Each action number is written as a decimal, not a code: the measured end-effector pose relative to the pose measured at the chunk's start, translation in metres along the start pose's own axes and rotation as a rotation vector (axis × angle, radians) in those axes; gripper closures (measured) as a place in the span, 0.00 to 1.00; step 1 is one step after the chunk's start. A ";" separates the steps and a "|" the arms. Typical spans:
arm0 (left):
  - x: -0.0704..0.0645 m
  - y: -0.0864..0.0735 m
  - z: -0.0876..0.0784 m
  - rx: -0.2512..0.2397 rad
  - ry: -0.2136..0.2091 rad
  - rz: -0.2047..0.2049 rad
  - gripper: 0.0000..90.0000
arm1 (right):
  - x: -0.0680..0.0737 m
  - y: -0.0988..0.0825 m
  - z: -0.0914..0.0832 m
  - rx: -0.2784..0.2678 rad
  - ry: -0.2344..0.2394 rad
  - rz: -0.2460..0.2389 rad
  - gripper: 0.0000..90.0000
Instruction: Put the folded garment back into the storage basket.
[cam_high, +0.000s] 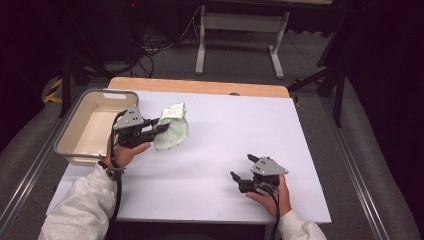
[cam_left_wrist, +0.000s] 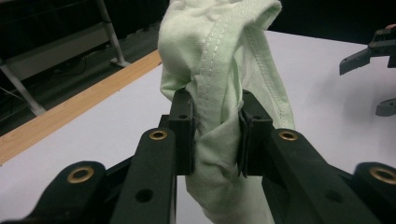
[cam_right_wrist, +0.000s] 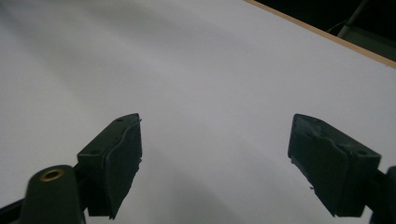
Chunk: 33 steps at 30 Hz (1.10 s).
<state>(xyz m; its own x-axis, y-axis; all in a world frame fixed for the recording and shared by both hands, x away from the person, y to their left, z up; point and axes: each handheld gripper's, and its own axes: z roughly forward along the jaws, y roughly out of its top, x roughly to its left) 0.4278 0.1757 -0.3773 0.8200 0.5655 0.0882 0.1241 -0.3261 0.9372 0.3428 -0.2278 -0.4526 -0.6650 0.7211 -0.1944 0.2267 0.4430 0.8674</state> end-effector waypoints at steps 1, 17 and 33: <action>0.000 0.000 0.000 0.000 0.000 0.000 0.80 | 0.000 0.000 0.000 0.000 0.001 0.001 0.20; 0.012 0.004 -0.024 -0.047 0.044 -0.020 0.80 | 0.000 0.000 0.000 0.001 0.000 -0.002 0.20; 0.022 0.004 -0.039 -0.067 0.082 -0.042 0.80 | 0.000 0.000 0.001 0.007 0.000 -0.006 0.20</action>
<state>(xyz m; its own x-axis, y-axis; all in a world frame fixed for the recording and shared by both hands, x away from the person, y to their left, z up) 0.4247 0.2170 -0.3588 0.7663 0.6383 0.0730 0.1177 -0.2511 0.9608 0.3431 -0.2277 -0.4532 -0.6664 0.7184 -0.1995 0.2280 0.4511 0.8628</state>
